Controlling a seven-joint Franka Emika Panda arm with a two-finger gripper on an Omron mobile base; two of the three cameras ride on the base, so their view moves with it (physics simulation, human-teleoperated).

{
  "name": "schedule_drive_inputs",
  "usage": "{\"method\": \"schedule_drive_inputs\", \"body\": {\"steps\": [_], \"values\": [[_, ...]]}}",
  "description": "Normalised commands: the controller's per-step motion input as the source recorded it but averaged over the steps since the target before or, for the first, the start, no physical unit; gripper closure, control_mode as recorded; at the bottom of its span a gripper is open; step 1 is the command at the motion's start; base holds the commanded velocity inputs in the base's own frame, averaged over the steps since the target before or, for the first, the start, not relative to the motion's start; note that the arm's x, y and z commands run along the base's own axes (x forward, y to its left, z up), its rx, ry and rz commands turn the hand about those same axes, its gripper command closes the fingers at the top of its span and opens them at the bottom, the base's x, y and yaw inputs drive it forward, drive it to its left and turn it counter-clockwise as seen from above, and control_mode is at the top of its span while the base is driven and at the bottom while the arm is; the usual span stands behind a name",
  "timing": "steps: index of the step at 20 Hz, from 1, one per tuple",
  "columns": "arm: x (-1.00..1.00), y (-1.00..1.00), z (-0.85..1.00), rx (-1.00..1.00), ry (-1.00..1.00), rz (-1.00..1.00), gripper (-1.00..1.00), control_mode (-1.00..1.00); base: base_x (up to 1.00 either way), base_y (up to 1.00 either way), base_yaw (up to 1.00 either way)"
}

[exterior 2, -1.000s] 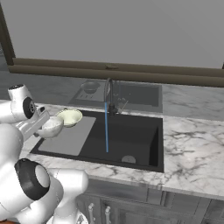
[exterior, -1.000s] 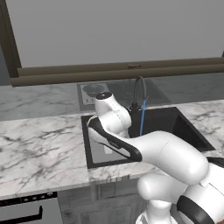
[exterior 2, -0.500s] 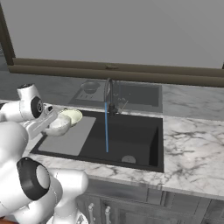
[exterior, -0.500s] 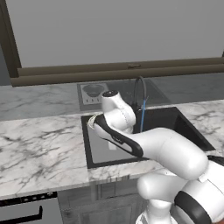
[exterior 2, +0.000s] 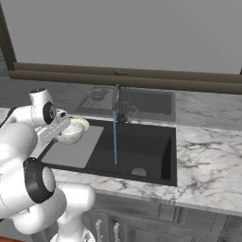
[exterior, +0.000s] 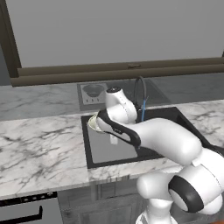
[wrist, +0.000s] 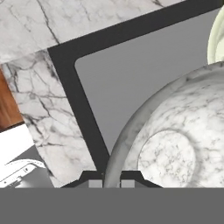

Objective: Rinse each bowl for a few seconds and place them down in the sink or on the counter.

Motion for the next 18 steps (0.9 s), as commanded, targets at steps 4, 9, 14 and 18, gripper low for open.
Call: {"method": "schedule_drive_inputs", "body": {"steps": [4, 9, 14, 18], "values": [[0.23, -0.21, 0.00, 0.00, 0.02, -0.05, 1.00, -1.00, 0.00, 0.00, 0.00], [0.26, -0.20, 0.00, 0.00, 0.02, -0.05, 1.00, -1.00, 0.00, 0.00, 0.00], [0.29, -0.25, -0.01, 0.00, 0.02, -0.04, 1.00, -1.00, 0.00, 0.00, 0.00], [0.27, -0.26, -0.03, 0.00, 0.02, -0.04, 1.00, -1.00, 0.00, 0.00, 0.00]]}}
